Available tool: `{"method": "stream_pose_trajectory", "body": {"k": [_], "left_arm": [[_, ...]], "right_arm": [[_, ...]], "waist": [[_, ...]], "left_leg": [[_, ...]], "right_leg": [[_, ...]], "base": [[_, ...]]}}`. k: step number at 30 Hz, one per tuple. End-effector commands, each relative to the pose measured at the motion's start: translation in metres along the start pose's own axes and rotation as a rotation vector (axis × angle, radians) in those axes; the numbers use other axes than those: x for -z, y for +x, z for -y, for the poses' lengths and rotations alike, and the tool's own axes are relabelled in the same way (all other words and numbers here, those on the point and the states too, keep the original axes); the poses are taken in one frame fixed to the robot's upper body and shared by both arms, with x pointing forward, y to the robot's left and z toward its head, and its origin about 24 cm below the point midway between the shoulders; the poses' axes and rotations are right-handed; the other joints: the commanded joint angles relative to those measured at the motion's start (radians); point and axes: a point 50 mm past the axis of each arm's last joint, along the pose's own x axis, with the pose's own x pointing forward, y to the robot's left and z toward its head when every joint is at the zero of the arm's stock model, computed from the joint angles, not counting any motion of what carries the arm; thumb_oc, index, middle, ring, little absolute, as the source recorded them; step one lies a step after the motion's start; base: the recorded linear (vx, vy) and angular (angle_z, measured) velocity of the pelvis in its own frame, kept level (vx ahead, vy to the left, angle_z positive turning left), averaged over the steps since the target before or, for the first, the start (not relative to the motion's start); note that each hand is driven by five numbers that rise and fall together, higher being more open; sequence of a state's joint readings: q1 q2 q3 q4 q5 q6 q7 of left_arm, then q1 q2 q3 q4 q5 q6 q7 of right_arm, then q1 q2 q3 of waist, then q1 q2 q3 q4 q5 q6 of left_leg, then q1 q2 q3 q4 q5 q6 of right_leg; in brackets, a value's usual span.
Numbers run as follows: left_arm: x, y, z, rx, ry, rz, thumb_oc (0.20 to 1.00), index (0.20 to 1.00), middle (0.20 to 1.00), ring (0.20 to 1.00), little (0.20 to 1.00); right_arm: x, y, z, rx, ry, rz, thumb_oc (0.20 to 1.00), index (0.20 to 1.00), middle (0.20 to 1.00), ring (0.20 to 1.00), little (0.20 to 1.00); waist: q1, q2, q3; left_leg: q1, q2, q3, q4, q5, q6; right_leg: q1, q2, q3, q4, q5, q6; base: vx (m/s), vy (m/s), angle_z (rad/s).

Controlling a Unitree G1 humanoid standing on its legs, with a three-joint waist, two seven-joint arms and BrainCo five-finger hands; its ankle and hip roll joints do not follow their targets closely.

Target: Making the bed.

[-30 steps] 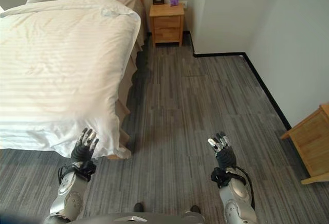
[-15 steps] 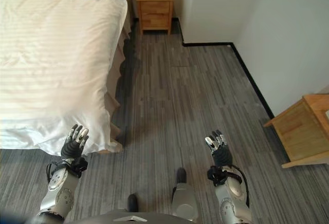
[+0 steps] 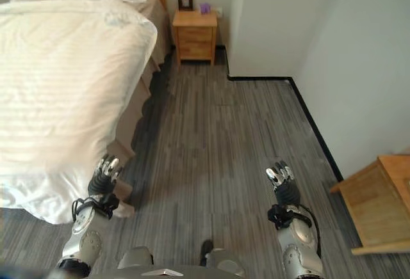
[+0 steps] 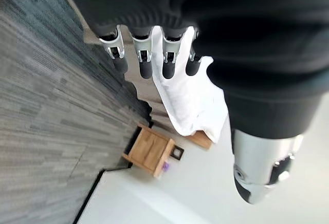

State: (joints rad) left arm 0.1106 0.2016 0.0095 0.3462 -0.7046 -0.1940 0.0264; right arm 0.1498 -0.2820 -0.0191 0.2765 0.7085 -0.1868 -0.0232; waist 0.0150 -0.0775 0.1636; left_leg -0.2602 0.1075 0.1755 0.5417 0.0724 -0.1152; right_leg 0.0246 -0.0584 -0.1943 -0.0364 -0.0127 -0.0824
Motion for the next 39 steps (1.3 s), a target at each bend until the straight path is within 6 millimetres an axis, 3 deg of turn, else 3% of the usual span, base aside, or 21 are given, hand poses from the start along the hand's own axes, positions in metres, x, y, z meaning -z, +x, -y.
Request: {"method": "stream_pose_trajectory", "body": {"k": [1,4,7,9,10,12,14,16,18,21,22,23,24,26,28,30,32,34,35,36,39], "left_arm": [[-0.031,0.002,-0.003,0.05,0.046,0.126,1.0,1.0,1.0,1.0,1.0],[-0.027,-0.002,-0.008,0.035,0.049,0.11,1.0,1.0,1.0,1.0,1.0],[-0.029,-0.007,-0.019,-0.011,0.07,0.117,1.0,1.0,1.0,1.0,1.0],[-0.034,-0.011,-0.028,-0.037,0.085,0.136,1.0,1.0,1.0,1.0,1.0],[-0.033,-0.012,-0.029,-0.039,0.09,0.133,1.0,1.0,1.0,1.0,1.0],[-0.037,-0.013,-0.03,-0.04,0.091,0.146,1.0,1.0,1.0,1.0,1.0],[-0.045,-0.011,-0.028,-0.021,0.081,0.176,1.0,1.0,1.0,1.0,1.0],[-0.053,-0.01,-0.028,-0.008,0.091,0.205,1.0,1.0,1.0,1.0,1.0],[-0.058,-0.009,-0.03,-0.007,0.102,0.219,1.0,1.0,1.0,1.0,1.0],[-0.062,-0.005,-0.026,0.023,0.111,0.226,1.0,1.0,1.0,1.0,1.0],[-0.061,-0.005,-0.024,0.037,0.117,0.222,1.0,1.0,1.0,1.0,1.0],[-0.062,-0.002,-0.02,0.057,0.146,0.218,1.0,1.0,1.0,1.0,1.0],[-0.061,-0.002,-0.02,0.057,0.146,0.218,1.0,1.0,1.0,1.0,1.0],[-0.065,0.003,-0.015,0.085,0.184,0.227,1.0,1.0,1.0,1.0,1.0],[-0.066,0.004,-0.008,0.113,0.219,0.237,1.0,1.0,1.0,1.0,1.0],[-0.06,0.003,-0.005,0.13,0.2,0.223,1.0,1.0,1.0,1.0,1.0],[-0.051,0.006,0.002,0.142,0.16,0.192,1.0,1.0,1.0,1.0,1.0],[-0.046,0.007,0.009,0.154,0.096,0.178,1.0,1.0,1.0,1.0,1.0],[-0.047,0.007,0.009,0.154,0.096,0.178,1.0,1.0,1.0,1.0,1.0],[-0.046,0.007,0.014,0.186,0.092,0.165,1.0,1.0,1.0,1.0,1.0],[-0.044,0.008,0.02,0.207,0.059,0.156,1.0,1.0,1.0,1.0,1.0]], "right_arm": [[-0.026,0.005,-0.008,-0.061,-0.02,0.122,1.0,1.0,1.0,1.0,1.0],[-0.014,0.001,-0.009,-0.068,-0.015,0.075,1.0,1.0,1.0,1.0,1.0],[-0.008,0.001,-0.018,-0.116,-0.009,0.045,1.0,1.0,1.0,1.0,1.0],[-0.005,0.001,-0.026,-0.166,-0.035,0.028,1.0,1.0,1.0,1.0,1.0],[-0.005,0.0,-0.028,-0.174,-0.042,0.029,1.0,1.0,1.0,1.0,1.0],[-0.007,0.001,-0.034,-0.202,-0.052,0.04,1.0,1.0,1.0,1.0,1.0],[-0.009,0.0,-0.04,-0.22,-0.025,0.058,1.0,1.0,1.0,1.0,1.0],[-0.008,0.0,-0.042,-0.238,-0.047,0.054,1.0,1.0,1.0,1.0,1.0],[-0.004,-0.001,-0.042,-0.23,-0.035,0.038,1.0,1.0,1.0,1.0,1.0],[-0.002,-0.003,-0.035,-0.205,-0.008,0.021,1.0,1.0,1.0,1.0,1.0],[-0.001,-0.004,-0.031,-0.192,-0.016,0.019,1.0,1.0,1.0,1.0,1.0],[-0.001,-0.006,-0.025,-0.167,-0.025,0.02,1.0,1.0,1.0,1.0,1.0],[-0.001,-0.007,-0.025,-0.166,-0.025,0.019,1.0,1.0,1.0,1.0,1.0],[-0.001,-0.007,-0.022,-0.155,-0.028,0.02,1.0,1.0,1.0,1.0,1.0],[-0.001,-0.009,-0.021,-0.163,-0.045,0.014,1.0,1.0,1.0,1.0,1.0],[-0.002,-0.008,-0.023,-0.181,-0.033,0.018,1.0,1.0,1.0,1.0,1.0],[-0.003,-0.005,-0.028,-0.221,-0.051,0.012,1.0,1.0,1.0,1.0,1.0],[-0.009,-0.002,-0.035,-0.252,-0.001,0.037,1.0,1.0,1.0,1.0,1.0],[-0.009,-0.002,-0.035,-0.253,0.0,0.038,1.0,1.0,1.0,1.0,1.0],[-0.014,-0.001,-0.035,-0.27,-0.039,0.043,1.0,1.0,1.0,1.0,1.0],[-0.016,0.003,-0.034,-0.243,-0.067,0.048,1.0,1.0,1.0,1.0,1.0]], "waist": [[0.056,0.019,0.003],[0.084,0.042,-0.024],[0.106,0.043,-0.058],[0.126,0.022,-0.082],[0.131,0.011,-0.091],[0.151,-0.025,-0.093],[0.126,-0.001,-0.054],[0.101,0.048,-0.024],[0.074,0.064,-0.003],[0.034,0.07,0.012],[0.019,0.071,0.009],[-0.012,0.051,0.006],[-0.012,0.057,0.008],[-0.044,0.049,0.0],[-0.067,0.059,-0.008],[-0.07,0.057,-0.023],[-0.071,0.078,-0.028],[-0.057,0.046,-0.006],[-0.06,0.043,-0.008],[-0.025,0.021,0.023],[0.009,0.01,0.041]], "left_leg": [[-0.017,-0.04,-0.034,-0.262,0.072,0.04],[-0.011,-0.095,-0.112,-0.561,0.141,0.036],[-0.012,-0.104,-0.089,-0.574,0.169,0.036],[-0.001,-0.111,-0.089,-0.535,0.156,0.062],[0.003,-0.124,-0.081,-0.511,0.14,0.081],[0.021,-0.153,-0.062,-0.459,0.071,0.13],[0.111,-0.148,-0.075,-0.477,0.028,0.163],[0.194,-0.121,-0.074,-0.509,0.001,0.184],[0.292,-0.126,-0.094,-0.565,-0.022,0.191],[0.382,-0.122,-0.134,-0.609,-0.054,0.168],[0.407,-0.117,-0.153,-0.616,-0.074,0.156],[0.449,-0.123,-0.189,-0.626,-0.115,0.129],[0.455,-0.116,-0.189,-0.626,-0.12,0.128],[0.5,-0.106,-0.221,-0.629,-0.159,0.103],[0.55,-0.075,-0.246,-0.629,-0.182,0.086],[0.571,-0.047,-0.258,-0.61,-0.172,0.067],[0.526,0.019,-0.269,-0.364,-0.019,0.023],[0.379,0.03,-0.239,0.006,0.087,0.032],[0.374,0.027,-0.242,0.007,0.09,0.032],[0.274,0.043,-0.175,0.169,0.071,0.056],[0.163,0.044,-0.111,0.186,0.058,0.045]], "right_leg": [[0.175,0.011,0.046,-0.051,-0.043,0.135],[0.245,0.041,0.076,-0.051,-0.1,0.146],[0.319,0.041,0.12,-0.051,-0.127,0.155],[0.347,0.011,0.141,-0.027,-0.132,0.171],[0.334,-0.014,0.142,0.035,-0.1,0.187],[0.264,-0.066,0.163,0.302,0.102,0.261],[0.13,-0.071,0.17,0.59,0.252,0.291],[0.013,-0.095,0.102,0.721,0.255,0.267],[-0.091,-0.138,0.034,0.781,0.163,0.253],[-0.186,-0.131,-0.004,0.598,0.069,0.232],[-0.196,-0.119,-0.002,0.491,0.07,0.231],[-0.22,-0.101,0.065,0.225,0.085,0.244],[-0.207,-0.094,0.061,0.211,0.089,0.243],[-0.245,-0.096,0.137,0.024,0.151,0.274],[-0.26,-0.095,0.149,-0.024,0.189,0.296],[-0.236,-0.096,0.127,0.005,0.206,0.286],[-0.205,-0.074,0.095,0.081,0.168,0.236],[-0.118,-0.072,0.066,0.065,0.129,0.18],[-0.12,-0.075,0.064,0.064,0.131,0.18],[-0.03,-0.056,0.058,0.049,0.07,0.133],[0.048,-0.052,0.044,0.019,0.037,0.127]], "base": [[0.66,0.023,-0.07],[0.54,0.018,-0.2],[0.62,0.033,-0.18],[0.72,0.115,-0.43],[0.57,0.145,-0.85],[0.52,0.174,-0.72],[0.44,0.22,-0.34],[0.45,0.236,-0.01],[0.5,0.12,0.19],[0.54,-0.061,0.32],[0.78,-0.262,0.43],[0.6,-0.225,0.35],[0.63,-0.237,0.39],[0.47,-0.142,0.46],[0.63,-0.233,0.43],[0.73,-0.358,0.4],[0.67,-0.466,0.44],[0.38,-0.441,0.47],[0.48,-0.558,0.46],[0.32,-0.351,0.25],[0.39,-0.312,0.01]]}}
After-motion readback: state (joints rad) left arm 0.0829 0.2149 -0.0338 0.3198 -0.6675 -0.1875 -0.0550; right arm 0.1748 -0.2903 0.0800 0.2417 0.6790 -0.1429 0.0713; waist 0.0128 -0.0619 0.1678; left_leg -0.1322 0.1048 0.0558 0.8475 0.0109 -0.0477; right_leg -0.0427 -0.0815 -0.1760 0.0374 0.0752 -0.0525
